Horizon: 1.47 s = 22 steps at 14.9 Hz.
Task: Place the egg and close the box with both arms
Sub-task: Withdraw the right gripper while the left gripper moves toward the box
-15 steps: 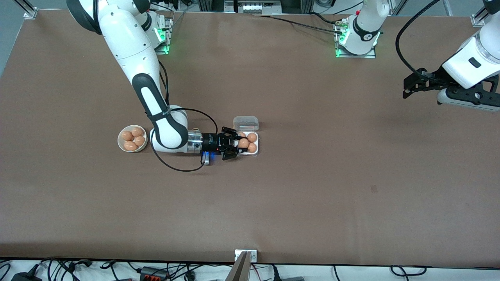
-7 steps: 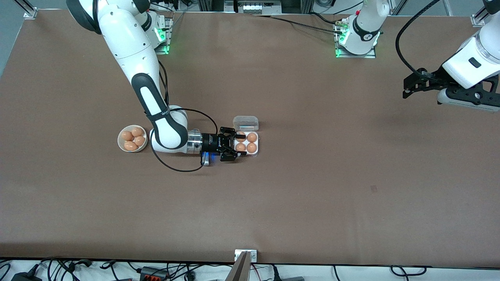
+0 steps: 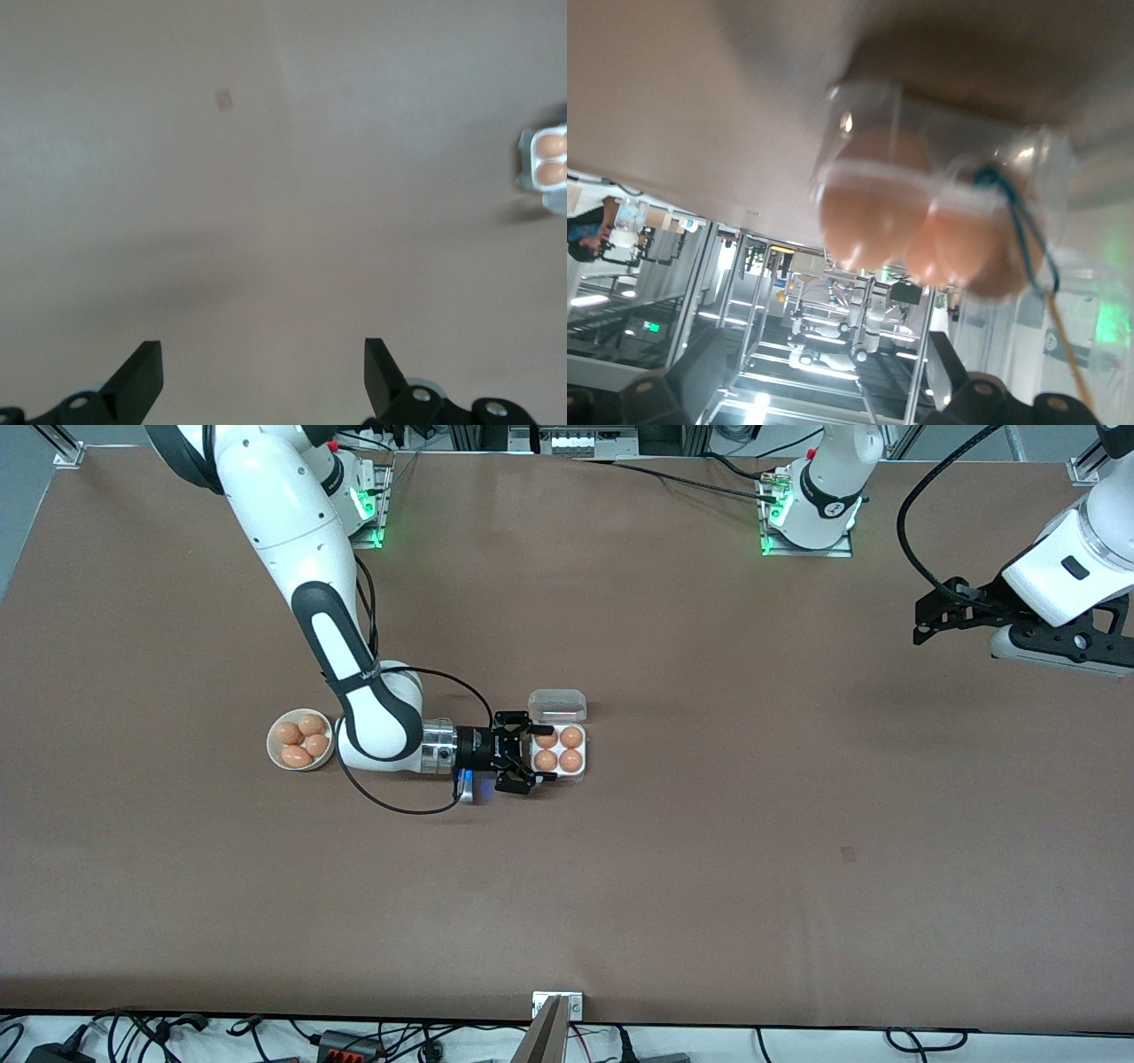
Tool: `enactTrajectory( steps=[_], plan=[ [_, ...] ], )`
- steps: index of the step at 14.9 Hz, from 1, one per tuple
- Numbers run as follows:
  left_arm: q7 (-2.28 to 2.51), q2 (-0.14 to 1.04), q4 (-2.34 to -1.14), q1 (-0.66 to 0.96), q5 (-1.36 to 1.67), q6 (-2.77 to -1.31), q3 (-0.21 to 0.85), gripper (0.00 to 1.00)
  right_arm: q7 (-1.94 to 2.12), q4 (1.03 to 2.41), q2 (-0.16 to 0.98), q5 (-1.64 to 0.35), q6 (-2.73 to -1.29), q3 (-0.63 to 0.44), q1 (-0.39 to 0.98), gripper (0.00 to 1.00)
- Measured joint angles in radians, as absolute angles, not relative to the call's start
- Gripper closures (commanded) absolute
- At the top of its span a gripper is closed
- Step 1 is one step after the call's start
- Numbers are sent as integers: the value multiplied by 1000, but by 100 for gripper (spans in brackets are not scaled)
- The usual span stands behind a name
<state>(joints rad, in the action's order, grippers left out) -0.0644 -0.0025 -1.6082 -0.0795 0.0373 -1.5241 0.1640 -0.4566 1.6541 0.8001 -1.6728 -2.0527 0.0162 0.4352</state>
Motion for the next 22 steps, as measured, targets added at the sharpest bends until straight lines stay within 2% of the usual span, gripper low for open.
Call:
enactTrajectory(
  steps=[4, 9, 10, 11, 15, 17, 20, 22],
  plan=[
    [-65, 1, -1604, -80, 37, -1487, 164, 0, -460, 1687, 654, -1522, -2056, 12, 383, 0],
    [-72, 43, -1595, -80, 37, -1486, 164, 0, -458, 1752, 427, -1082, -2047, 9, 248, 0],
    [-84, 54, -1594, -80, 37, -1486, 162, 8, -457, 1759, 386, -958, -2035, 9, 219, 0],
    [-92, 64, -1594, -80, 37, -1486, 161, 22, -455, 1764, 348, -838, -2019, 9, 192, 0],
    [-106, 79, -1590, -80, 37, -1485, 160, 93, -430, 1774, 235, -498, -1941, 8, 90, 0],
    [-106, 79, -1588, -79, 37, -1468, 160, 99, -384, 1773, 187, -373, -1902, 6, 27, 0],
    [-101, 79, -1585, -75, 38, -1407, 171, 99, -299, 1734, 118, -149, -1837, 1, -37, 0],
    [-75, 79, -1585, -74, 44, -1383, 212, 99, -262, 1659, 88, -24, -1767, -4, -48, 0]
  ],
)
